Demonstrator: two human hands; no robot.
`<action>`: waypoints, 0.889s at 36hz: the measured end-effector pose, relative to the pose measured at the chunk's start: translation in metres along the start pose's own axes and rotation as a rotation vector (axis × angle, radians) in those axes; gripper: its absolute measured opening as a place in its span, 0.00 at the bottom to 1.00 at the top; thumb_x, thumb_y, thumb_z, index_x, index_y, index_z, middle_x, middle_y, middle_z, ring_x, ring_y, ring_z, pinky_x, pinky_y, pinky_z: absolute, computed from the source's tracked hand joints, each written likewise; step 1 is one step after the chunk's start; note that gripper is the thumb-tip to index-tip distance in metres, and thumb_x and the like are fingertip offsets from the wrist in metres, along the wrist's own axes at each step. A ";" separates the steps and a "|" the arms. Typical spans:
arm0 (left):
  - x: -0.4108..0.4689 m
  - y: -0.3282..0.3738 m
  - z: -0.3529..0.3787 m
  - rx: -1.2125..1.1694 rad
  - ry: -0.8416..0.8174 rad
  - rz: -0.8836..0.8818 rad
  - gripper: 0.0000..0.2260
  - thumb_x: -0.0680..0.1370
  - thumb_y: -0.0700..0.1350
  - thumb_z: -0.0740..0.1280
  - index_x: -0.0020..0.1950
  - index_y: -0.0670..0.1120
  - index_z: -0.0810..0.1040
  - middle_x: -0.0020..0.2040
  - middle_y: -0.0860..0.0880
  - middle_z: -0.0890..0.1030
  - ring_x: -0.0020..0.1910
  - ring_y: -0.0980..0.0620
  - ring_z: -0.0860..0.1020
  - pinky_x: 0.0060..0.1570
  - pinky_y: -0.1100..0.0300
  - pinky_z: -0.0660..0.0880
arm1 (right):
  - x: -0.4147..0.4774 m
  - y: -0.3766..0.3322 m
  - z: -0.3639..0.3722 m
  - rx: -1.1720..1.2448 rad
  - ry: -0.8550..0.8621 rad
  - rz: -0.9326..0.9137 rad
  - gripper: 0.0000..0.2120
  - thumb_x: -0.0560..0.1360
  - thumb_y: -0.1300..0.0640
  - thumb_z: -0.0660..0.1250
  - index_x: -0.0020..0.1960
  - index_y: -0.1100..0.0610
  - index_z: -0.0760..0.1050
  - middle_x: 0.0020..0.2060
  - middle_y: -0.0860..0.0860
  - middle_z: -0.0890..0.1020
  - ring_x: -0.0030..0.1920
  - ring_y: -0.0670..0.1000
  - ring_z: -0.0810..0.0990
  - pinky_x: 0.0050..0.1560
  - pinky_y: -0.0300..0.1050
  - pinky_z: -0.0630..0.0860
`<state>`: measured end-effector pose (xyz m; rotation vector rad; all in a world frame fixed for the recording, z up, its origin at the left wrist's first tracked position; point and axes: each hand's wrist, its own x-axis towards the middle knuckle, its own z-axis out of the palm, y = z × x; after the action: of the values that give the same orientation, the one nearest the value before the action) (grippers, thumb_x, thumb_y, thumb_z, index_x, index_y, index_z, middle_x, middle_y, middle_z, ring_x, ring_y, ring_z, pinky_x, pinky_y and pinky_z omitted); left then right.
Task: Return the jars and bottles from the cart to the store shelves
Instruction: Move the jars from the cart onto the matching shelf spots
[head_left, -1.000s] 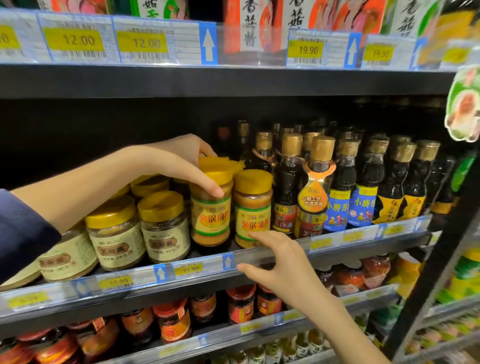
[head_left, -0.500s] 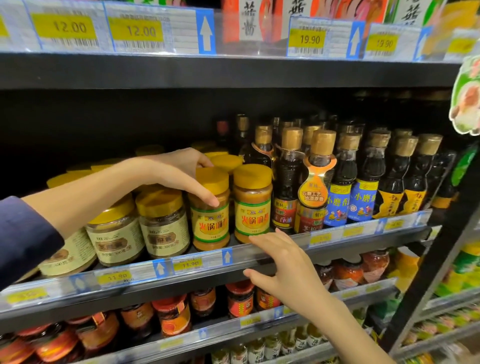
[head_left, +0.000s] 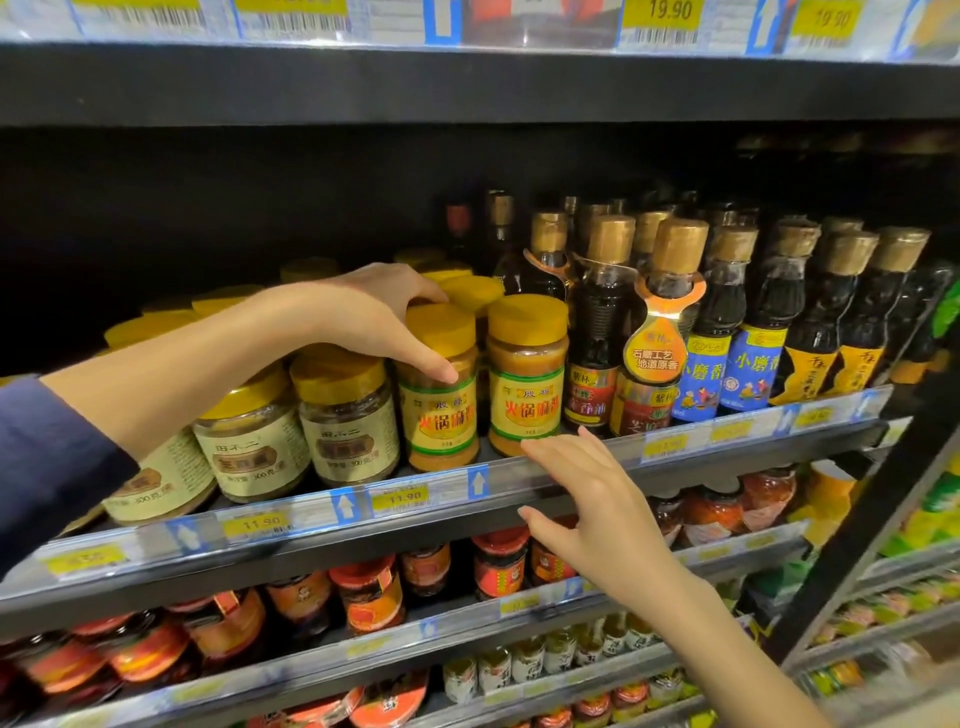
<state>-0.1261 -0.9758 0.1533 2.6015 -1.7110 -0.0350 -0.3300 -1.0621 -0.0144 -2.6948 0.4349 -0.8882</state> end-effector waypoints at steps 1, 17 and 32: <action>0.000 0.000 0.000 0.012 0.004 0.004 0.43 0.65 0.66 0.70 0.75 0.54 0.58 0.72 0.50 0.63 0.68 0.46 0.66 0.57 0.55 0.69 | 0.000 0.000 0.000 -0.004 -0.002 0.002 0.25 0.70 0.47 0.63 0.64 0.57 0.74 0.56 0.49 0.80 0.59 0.47 0.75 0.72 0.35 0.48; -0.037 -0.001 0.017 0.039 0.237 0.254 0.41 0.70 0.60 0.70 0.76 0.48 0.55 0.72 0.45 0.65 0.69 0.46 0.66 0.65 0.52 0.68 | -0.002 0.003 -0.004 -0.116 -0.016 -0.078 0.26 0.71 0.56 0.70 0.67 0.60 0.70 0.62 0.54 0.77 0.64 0.53 0.74 0.72 0.48 0.55; -0.186 0.023 0.082 0.172 0.122 0.092 0.27 0.80 0.54 0.55 0.77 0.47 0.53 0.78 0.50 0.53 0.75 0.52 0.55 0.71 0.62 0.54 | -0.020 -0.009 -0.036 -0.222 -0.242 -0.181 0.33 0.76 0.53 0.65 0.76 0.55 0.54 0.75 0.54 0.57 0.76 0.54 0.51 0.75 0.51 0.48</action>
<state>-0.2241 -0.8151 0.0733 2.5732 -1.8638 0.2785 -0.3652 -1.0526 0.0061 -3.0364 0.2526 -0.5736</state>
